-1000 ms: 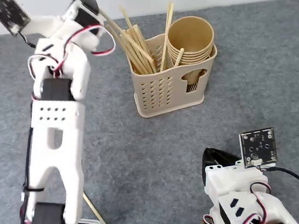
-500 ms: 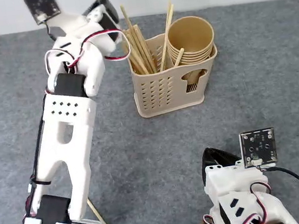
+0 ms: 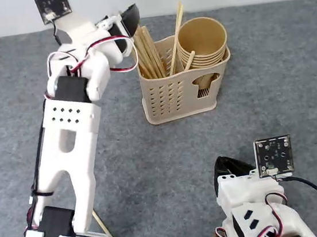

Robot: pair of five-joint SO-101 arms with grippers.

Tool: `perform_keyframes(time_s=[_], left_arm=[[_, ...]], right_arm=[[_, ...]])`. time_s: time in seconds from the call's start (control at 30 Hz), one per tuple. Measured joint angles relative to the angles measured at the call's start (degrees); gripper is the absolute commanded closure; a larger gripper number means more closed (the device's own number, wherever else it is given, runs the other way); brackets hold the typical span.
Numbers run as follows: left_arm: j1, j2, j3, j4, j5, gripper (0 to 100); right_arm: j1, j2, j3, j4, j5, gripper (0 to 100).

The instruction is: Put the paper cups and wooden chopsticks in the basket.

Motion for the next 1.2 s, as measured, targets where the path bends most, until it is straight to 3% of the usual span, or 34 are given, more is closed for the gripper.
perform_keyframes(time_s=[0.33, 0.5, 0.8, 1.2], left_arm=[[-0.2, -10.4, -7.5, 18.3, -0.2, 88], [-3.3, -18.7, -7.8, 27.6, -0.3, 97], [-18.5, -22.3, -7.8, 45.9, -0.4, 99], [-40.6, -22.9, 1.8, 47.8, -7.1, 99]], right_arm=[[0.0, 0.0, 0.0, 0.0, 0.0, 99.0], [0.0, 0.0, 0.0, 0.0, 0.1, 99.0], [-2.9, 0.0, 0.0, 0.0, 7.6, 99.0], [-13.5, 25.1, -3.1, -6.6, 9.1, 99.0]])
